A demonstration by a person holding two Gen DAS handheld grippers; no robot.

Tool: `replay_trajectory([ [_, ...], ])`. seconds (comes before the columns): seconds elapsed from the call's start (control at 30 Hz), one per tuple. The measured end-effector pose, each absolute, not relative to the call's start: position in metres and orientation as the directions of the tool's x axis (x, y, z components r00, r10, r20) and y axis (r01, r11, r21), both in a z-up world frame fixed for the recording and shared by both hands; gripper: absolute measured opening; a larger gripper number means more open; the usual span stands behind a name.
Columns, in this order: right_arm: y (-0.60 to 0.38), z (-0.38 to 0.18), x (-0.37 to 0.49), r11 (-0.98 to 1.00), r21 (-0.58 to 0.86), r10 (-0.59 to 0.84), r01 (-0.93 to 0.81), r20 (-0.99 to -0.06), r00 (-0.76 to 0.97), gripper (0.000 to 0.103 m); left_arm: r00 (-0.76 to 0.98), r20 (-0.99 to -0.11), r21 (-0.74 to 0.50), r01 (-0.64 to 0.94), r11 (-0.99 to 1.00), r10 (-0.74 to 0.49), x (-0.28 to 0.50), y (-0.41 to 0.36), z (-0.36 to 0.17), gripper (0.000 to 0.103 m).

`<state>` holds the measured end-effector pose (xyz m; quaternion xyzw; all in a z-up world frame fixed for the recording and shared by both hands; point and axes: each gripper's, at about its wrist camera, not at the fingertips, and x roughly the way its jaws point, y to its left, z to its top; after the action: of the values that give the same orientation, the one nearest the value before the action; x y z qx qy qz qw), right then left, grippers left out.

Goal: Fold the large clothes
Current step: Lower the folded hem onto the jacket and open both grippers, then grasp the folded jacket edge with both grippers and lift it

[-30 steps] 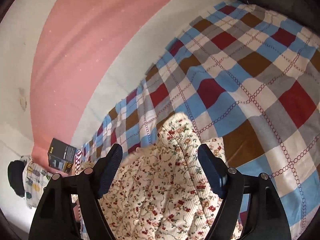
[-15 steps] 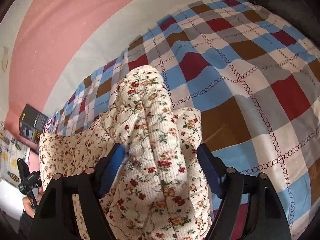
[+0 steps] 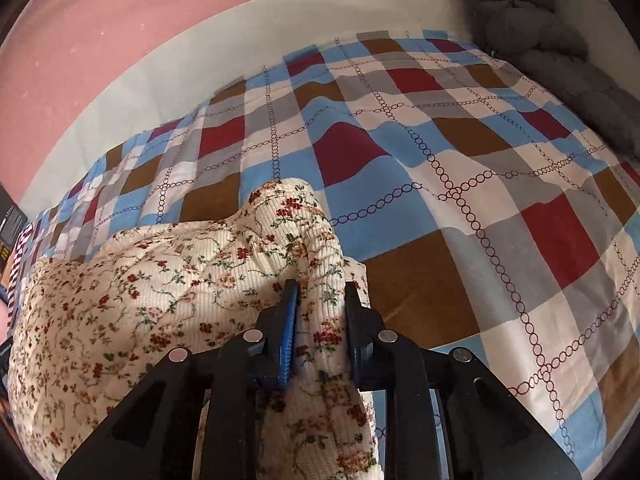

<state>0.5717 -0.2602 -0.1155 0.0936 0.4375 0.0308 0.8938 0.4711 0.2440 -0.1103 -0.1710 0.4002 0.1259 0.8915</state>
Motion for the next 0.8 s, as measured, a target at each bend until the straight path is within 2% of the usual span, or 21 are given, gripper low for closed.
replay_trajectory([
  [0.07,-0.26,-0.11,0.573,0.983,0.182,0.12,0.039,-0.783,0.61,0.034,0.631,-0.77,-0.194,-0.374,0.907,0.095,0.472,0.246,-0.104,0.036],
  [0.1,-0.261,-0.104,0.572,0.983,0.176,0.112,0.046,-0.785,0.609,0.036,0.626,-0.774,-0.196,-0.378,0.905,0.094,0.47,0.247,-0.097,0.038],
  [0.23,-0.257,-0.056,0.542,0.99,0.137,0.088,0.018,-0.728,0.68,0.049,0.646,-0.76,-0.23,-0.381,0.895,0.079,0.45,0.249,-0.057,0.038],
  [0.3,-0.25,-0.029,0.512,0.992,0.125,0.107,-0.03,-0.675,0.73,0.049,0.694,-0.715,-0.253,-0.364,0.897,0.08,0.426,0.241,-0.032,0.04],
  [0.37,-0.234,-0.011,0.478,0.985,0.123,0.17,-0.118,-0.638,0.751,0.049,0.747,-0.663,-0.288,-0.31,0.906,0.045,0.397,0.22,-0.012,0.046],
  [0.4,-0.223,-0.009,0.462,0.978,0.118,0.206,-0.17,-0.633,0.746,0.049,0.765,-0.644,-0.298,-0.265,0.917,0.011,0.385,0.204,-0.007,0.053],
  [0.47,-0.195,-0.02,0.438,0.957,0.099,0.27,-0.273,-0.653,0.708,0.049,0.757,-0.649,-0.276,-0.144,0.95,-0.073,0.37,0.163,-0.011,0.056],
  [0.57,-0.16,-0.058,0.432,0.934,0.071,0.285,-0.349,-0.738,0.612,0.05,0.671,-0.728,-0.204,-0.016,0.979,-0.14,0.375,0.107,-0.045,0.057],
  [0.6,-0.154,-0.066,0.435,0.939,0.047,0.261,-0.34,-0.741,0.619,0.05,0.666,-0.739,-0.159,-0.028,0.987,-0.1,0.38,0.098,-0.054,0.057],
  [0.63,-0.153,-0.072,0.44,0.942,0.045,0.256,-0.332,-0.736,0.626,0.054,0.675,-0.733,-0.148,-0.038,0.988,-0.084,0.385,0.096,-0.059,0.062],
  [0.7,-0.157,-0.077,0.456,0.95,0.078,0.259,-0.304,-0.741,0.619,0.06,0.697,-0.709,-0.192,-0.049,0.98,-0.105,0.398,0.106,-0.062,0.066],
  [0.8,-0.16,-0.075,0.471,0.951,0.101,0.264,-0.294,-0.759,0.595,0.063,0.667,-0.734,-0.24,-0.078,0.968,-0.128,0.412,0.118,-0.058,0.066],
])
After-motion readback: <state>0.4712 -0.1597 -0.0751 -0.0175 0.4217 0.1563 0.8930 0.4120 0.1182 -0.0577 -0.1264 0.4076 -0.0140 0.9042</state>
